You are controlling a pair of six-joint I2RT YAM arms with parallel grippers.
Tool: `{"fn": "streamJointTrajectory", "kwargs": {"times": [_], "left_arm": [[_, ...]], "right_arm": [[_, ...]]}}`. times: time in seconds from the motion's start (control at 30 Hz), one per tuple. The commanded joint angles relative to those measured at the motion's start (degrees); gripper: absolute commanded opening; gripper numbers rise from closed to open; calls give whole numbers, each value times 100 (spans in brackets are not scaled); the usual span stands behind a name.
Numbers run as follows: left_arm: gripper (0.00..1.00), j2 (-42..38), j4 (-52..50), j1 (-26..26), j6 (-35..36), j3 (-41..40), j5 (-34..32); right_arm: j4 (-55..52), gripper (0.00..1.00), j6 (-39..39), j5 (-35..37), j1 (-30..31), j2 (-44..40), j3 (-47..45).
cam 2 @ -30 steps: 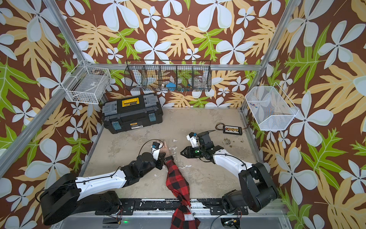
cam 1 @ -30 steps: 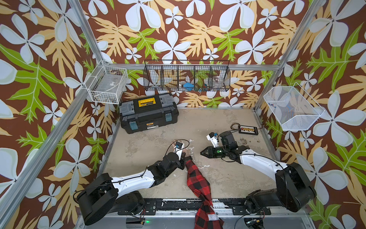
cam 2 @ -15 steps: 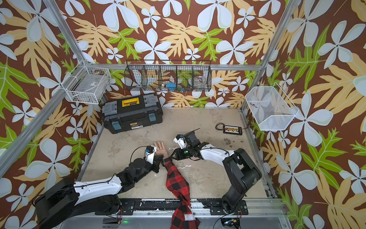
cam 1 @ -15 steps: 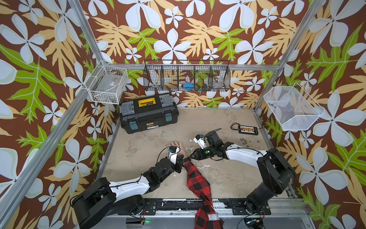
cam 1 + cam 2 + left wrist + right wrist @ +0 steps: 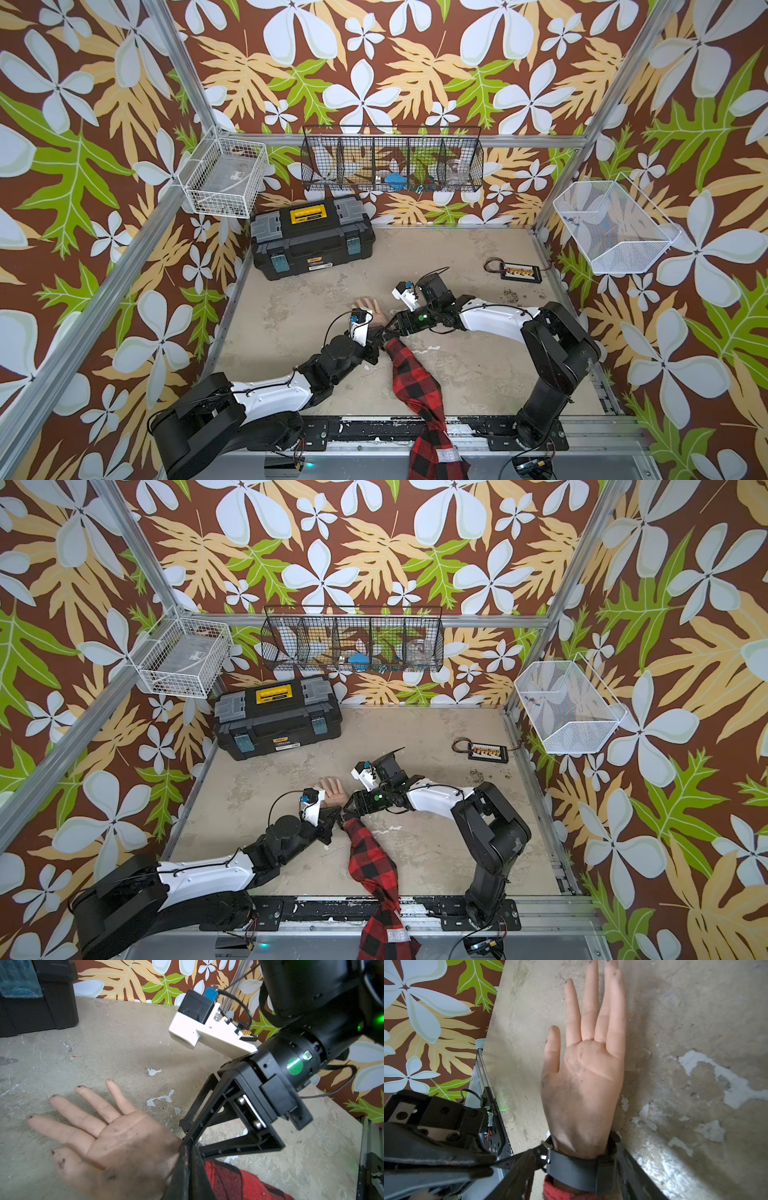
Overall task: Take off the watch
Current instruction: Untie the watch from the hand.
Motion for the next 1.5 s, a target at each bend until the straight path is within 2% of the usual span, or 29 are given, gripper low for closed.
{"fn": "streamJointTrajectory", "kwargs": {"times": [0.0,0.1,0.23,0.5,0.7,0.87,1.03,1.17,1.27,1.37,1.47], "left_arm": [[0,47,-23,8,-411,-32,-45],[0,54,-28,2,-673,-109,79],[0,293,231,10,-621,-208,131],[0,1052,1427,2,-121,-283,377],[0,1461,1830,11,315,33,585],[0,1809,2231,188,502,342,1061],[0,1727,2264,301,679,509,1389],[0,1457,1863,301,725,450,1227],[0,1301,1804,309,635,240,1169],[0,1261,1899,310,579,66,1117],[0,1290,1990,310,575,-27,1085]], "right_arm": [[-32,64,-16,74,8,5,-21],[26,62,81,156,-14,-47,-120],[122,60,268,194,-79,-126,-298],[257,52,473,3,-89,-457,-809],[444,44,731,-50,-66,-937,-1408],[718,40,1062,-141,54,-1245,-1779],[864,38,1281,-181,78,-1413,-1899],[350,41,1121,835,24,-1807,-1728],[97,40,957,1128,-43,-1874,-1449],[106,38,873,899,-45,-1701,-1202],[575,28,1042,256,-45,-1456,-1129]]}}
